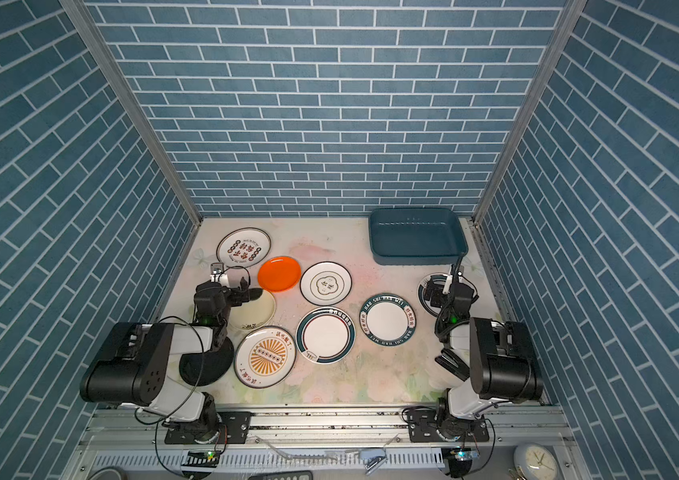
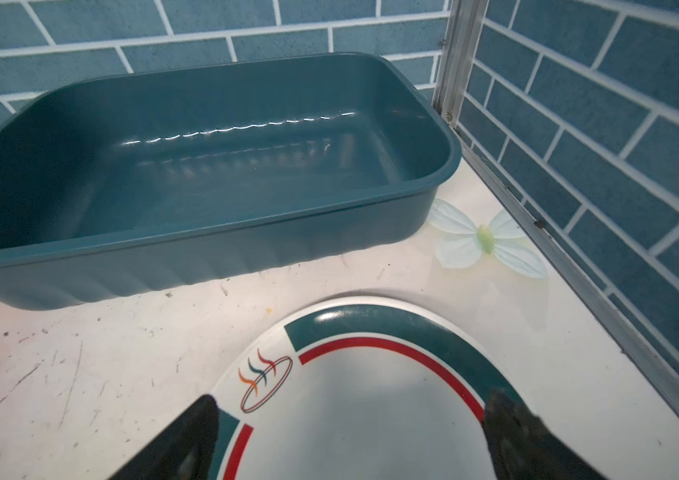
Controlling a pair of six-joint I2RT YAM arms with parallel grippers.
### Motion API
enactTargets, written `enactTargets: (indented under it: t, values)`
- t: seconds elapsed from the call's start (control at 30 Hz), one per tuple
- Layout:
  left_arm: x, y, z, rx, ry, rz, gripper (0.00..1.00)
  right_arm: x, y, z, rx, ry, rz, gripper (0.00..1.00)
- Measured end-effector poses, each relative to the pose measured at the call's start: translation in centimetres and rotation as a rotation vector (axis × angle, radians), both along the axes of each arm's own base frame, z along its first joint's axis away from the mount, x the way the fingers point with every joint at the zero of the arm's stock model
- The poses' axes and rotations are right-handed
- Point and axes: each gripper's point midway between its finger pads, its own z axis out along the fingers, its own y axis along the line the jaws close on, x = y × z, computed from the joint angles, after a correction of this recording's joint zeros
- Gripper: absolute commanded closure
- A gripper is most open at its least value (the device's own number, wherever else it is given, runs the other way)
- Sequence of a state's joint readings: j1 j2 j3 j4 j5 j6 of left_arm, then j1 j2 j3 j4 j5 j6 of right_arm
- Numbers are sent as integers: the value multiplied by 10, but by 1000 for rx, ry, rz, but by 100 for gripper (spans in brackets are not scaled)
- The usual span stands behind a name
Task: Place the plates into the plastic bin on the countertop
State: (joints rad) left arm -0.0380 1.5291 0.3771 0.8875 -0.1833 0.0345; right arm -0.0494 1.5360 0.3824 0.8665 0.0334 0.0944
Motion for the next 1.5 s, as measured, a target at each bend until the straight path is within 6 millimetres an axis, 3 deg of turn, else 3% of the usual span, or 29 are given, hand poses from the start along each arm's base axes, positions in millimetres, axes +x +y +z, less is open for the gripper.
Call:
enactTargets:
  t: [1.2,1.27,1.5]
  values:
    - [0,-1,-1,0,4,-8,0,-1,4,-3,2,15,21,1]
    - [0,-1,-1,0,4,-9,1,-1,3,-3,2,15,21,5]
    - [-2,-2,-1,5,35,-7,1,-4,4,2,-7,15,29,1]
